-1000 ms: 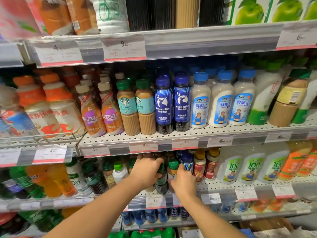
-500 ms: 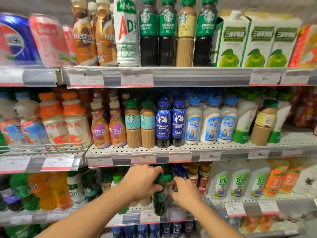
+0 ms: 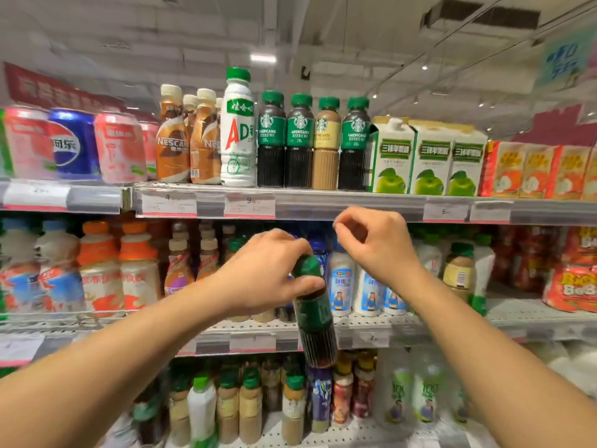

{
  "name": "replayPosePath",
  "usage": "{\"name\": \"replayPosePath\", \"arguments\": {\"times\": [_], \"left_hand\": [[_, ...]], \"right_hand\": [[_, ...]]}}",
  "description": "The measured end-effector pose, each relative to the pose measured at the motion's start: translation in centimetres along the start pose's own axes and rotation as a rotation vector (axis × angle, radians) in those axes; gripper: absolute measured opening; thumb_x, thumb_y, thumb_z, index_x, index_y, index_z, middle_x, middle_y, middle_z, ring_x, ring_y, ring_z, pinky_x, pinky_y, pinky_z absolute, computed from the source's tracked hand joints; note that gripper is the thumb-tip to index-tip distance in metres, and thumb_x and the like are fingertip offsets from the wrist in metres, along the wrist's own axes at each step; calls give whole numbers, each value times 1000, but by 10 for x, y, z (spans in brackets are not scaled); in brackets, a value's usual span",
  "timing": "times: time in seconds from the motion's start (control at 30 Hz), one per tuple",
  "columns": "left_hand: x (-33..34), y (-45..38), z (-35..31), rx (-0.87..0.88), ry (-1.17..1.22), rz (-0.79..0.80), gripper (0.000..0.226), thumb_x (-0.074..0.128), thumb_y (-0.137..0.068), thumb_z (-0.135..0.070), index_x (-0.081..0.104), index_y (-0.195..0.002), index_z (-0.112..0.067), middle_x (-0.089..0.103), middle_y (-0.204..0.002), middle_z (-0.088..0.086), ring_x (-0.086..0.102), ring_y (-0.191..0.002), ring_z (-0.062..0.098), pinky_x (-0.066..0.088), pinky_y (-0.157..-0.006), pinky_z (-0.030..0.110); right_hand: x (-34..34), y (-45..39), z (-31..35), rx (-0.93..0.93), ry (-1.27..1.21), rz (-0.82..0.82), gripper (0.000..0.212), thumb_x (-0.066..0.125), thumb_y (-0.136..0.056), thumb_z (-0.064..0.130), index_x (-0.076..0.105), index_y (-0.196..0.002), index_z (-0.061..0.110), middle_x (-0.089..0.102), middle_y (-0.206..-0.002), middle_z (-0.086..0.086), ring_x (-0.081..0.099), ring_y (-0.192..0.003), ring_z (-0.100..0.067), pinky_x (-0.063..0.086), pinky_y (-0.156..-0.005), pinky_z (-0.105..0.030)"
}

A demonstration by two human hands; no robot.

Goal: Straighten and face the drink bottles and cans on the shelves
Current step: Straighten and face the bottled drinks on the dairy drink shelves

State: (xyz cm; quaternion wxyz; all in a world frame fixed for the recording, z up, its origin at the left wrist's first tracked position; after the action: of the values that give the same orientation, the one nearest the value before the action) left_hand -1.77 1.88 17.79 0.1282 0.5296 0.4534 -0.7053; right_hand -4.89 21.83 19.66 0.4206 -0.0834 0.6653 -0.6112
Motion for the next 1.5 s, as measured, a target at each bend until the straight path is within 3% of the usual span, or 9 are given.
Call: {"name": "replayPosePath", "arguments": {"times": [0.2, 0.37, 0.43, 0.6, 0.7, 0.9, 1.27, 1.43, 1.5], "left_hand": [[-63, -40, 15, -58, 80, -84, 48, 54, -95, -61, 60, -106, -14, 66, -98, 5, 59, -91, 22, 50, -81, 41], [-71, -60, 36, -161, 74, -56, 48, 54, -94, -61, 60, -111, -17, 70, -101, 4, 65, -88, 21, 55, -81, 42], [-64, -64, 42, -180, 49, -31, 49, 53, -94, -63, 60, -113, -17, 70, -102, 5, 65, -88, 23, 55, -82, 43], [-50, -66, 50, -188, 35, -61, 48, 54, -95, -61, 60, -112, -16, 71, -96, 5, 65, -83, 21, 55, -77, 43], [-51, -67, 54, -176, 72, -89, 45, 54, -95, -60, 61, -110, -18, 71, -94, 2, 65, -81, 19, 55, -76, 44], [-54, -70, 59, -163, 92, -99, 44, 53, -95, -61, 62, -109, -20, 71, -97, 2, 66, -86, 19, 55, -79, 44], [-78, -76, 52, -214, 259, -9, 41, 57, -96, -55, 63, -110, -17, 70, -101, 2, 67, -93, 19, 56, -87, 44], [-124, -108, 28, -181, 173, -115, 42, 56, -97, -53, 63, -107, -13, 68, -97, 5, 65, -88, 19, 51, -69, 30], [-148, -126, 20, -180, 123, -193, 44, 56, -96, -55, 63, -105, -12, 68, -95, 7, 65, -84, 20, 54, -68, 34]], "right_hand": [[-41, -106, 5, -69, 126, -14, 12, 64, -90, 24, 72, -97, 18, 69, -98, 2, 57, -74, -11, 44, -74, -28], [-45, -179, 8, 34, 293, 191, 51, 63, -95, 32, 51, -142, 18, 54, -142, -7, 54, -124, -27, 43, -103, -42], [-39, -199, 8, 70, 392, 271, 61, 63, -95, 35, 41, -149, 17, 49, -147, -10, 53, -127, -32, 45, -103, -46], [-18, -222, 5, 156, 532, 388, 31, 58, -96, 29, 54, -120, 10, 60, -116, -11, 62, -92, -29, 53, -74, -41], [-8, -224, 7, 182, 569, 406, 13, 53, -96, 24, 56, -104, 14, 64, -107, -10, 65, -89, -31, 49, -69, -37], [-4, -220, 4, 249, 510, 258, 51, 63, -96, 37, 42, -135, 11, 63, -109, -10, 60, -95, -32, 49, -71, -40], [-46, -187, 8, 322, 106, 46, 56, 83, -78, 44, 63, -121, 14, 67, -113, -5, 61, -104, -26, 55, -87, -43], [-87, -175, 6, 311, -17, -46, 57, 84, -76, 45, 65, -121, 17, 67, -112, -1, 61, -106, -22, 53, -92, -41], [-101, -174, 2, 301, -36, -85, 51, 82, -77, 45, 65, -117, 19, 66, -107, 0, 63, -103, -22, 54, -87, -41]]}}
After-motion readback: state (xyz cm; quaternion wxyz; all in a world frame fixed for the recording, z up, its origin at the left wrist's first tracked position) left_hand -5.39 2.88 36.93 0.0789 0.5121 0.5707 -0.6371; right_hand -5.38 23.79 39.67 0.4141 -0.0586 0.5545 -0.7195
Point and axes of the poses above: each hand's wrist, its own y-axis away from the middle knuckle, its own x-axis out of the palm, z = x × y, the point moved 3 cm from there along -y, towards the middle knuckle
